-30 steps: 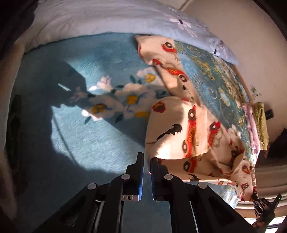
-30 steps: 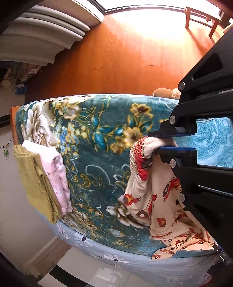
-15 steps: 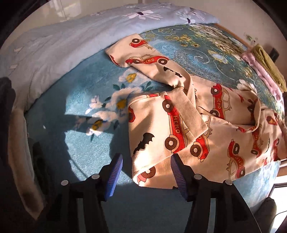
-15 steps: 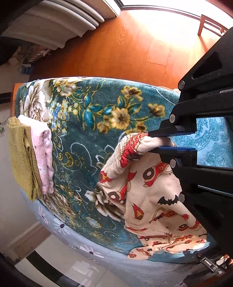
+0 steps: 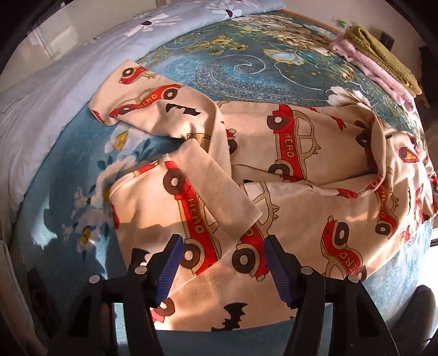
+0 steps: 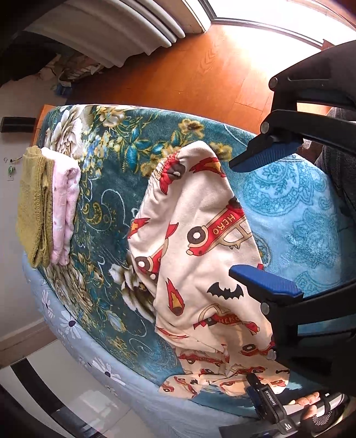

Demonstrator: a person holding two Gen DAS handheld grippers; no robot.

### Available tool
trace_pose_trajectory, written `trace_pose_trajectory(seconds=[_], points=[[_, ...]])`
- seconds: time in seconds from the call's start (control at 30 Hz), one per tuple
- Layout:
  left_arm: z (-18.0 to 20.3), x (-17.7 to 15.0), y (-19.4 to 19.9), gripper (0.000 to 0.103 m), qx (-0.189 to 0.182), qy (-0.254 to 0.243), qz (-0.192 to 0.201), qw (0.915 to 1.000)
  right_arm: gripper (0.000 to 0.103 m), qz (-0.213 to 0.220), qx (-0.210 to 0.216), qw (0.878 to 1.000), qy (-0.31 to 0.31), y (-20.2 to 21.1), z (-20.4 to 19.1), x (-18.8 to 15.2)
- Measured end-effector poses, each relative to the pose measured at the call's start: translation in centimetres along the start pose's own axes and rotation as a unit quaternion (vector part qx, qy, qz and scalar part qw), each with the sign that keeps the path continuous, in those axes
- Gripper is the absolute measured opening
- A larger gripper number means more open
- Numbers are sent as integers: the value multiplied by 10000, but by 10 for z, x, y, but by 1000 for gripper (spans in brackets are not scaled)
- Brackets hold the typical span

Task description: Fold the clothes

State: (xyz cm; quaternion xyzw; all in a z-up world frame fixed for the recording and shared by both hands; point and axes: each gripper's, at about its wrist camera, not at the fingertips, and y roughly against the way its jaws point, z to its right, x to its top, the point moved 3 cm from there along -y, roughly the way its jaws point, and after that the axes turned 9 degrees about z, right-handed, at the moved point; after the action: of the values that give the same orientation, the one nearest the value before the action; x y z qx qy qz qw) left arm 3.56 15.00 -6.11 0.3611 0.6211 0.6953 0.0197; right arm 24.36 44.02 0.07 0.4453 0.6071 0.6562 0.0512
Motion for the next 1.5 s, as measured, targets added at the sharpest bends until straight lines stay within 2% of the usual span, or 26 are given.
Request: trace_pose_trajectory(seconds=[0.1,0.13,0.17,0.23,0.33,0.43,0.47,0.5,0.57,0.63,0.67,0.7,0.73,0.8,0.93,1.03,1.23,1.3,1.37,1.43,1.5], points=[[-2,6,-6,63,159,-20,96,9998,71,-181,92,9998,-73,-8,-4,-10],[-7,8,-3,52,166,59,183,9997,71,-237,118,9996,-108,-10,-5,-14],[-14,9,0,32,193,150,264,9994,71,-290,143,9994,-140,-13,-6,-17],[-33,12,7,13,510,310,391,9975,71,-363,188,9990,-173,-16,-6,-21],[-80,13,16,11,1228,929,495,9868,71,-405,237,9987,-204,-18,-7,-23],[-126,5,16,11,1912,1465,301,9701,71,-408,272,9986,-202,-20,-8,-23],[-134,1,14,11,1984,1563,193,9674,71,-416,282,9985,-209,-21,-8,-23],[-140,-3,13,11,1920,1685,114,9667,71,-434,301,9984,-220,-22,-9,-23],[-141,-9,18,12,1536,2038,209,9667,71,-491,328,9980,-219,-26,-11,-25],[-128,-7,20,16,1011,2093,358,9719,71,-534,350,9978,-202,-28,-14,-26],[-115,-4,17,33,723,1960,328,9774,71,-555,361,9976,-194,-29,-16,-27],[-101,-1,13,44,441,1798,273,9823,71,-576,372,9975,-187,-30,-17,-28],[-85,2,12,61,219,1599,284,9865,71,-597,381,9973,-183,-31,-19,-28],[-53,7,10,63,-174,1165,364,9924,71,-622,379,9971,-203,-32,-19,-30],[0,12,-1,70,-322,119,264,9991,71,-645,366,9970,-238,-32,-18,-32],[13,10,-15,70,-197,-181,72,9996,71,-673,356,9967,-265,-31,-17,-35],[-11,0,-26,69,52,214,-118,9997,71,-733,360,9962,-312,-32,-16,-40],[-21,-2,-24,54,75,324,-75,9994,71,-764,377,9959,-315,-34,-17,-42],[-28,-3,-23,28,106,408,-30,9991,71,-796,407,9956,-295,-37,-19,-43],[-35,-4,-21,15,138,491,14,9987,71,-816,426,9954,-280,-37,-21,-45],[-47,-4,-16,14,334,723,127,9967,71,-814,434,9953,-277,-37,-21,-46]])
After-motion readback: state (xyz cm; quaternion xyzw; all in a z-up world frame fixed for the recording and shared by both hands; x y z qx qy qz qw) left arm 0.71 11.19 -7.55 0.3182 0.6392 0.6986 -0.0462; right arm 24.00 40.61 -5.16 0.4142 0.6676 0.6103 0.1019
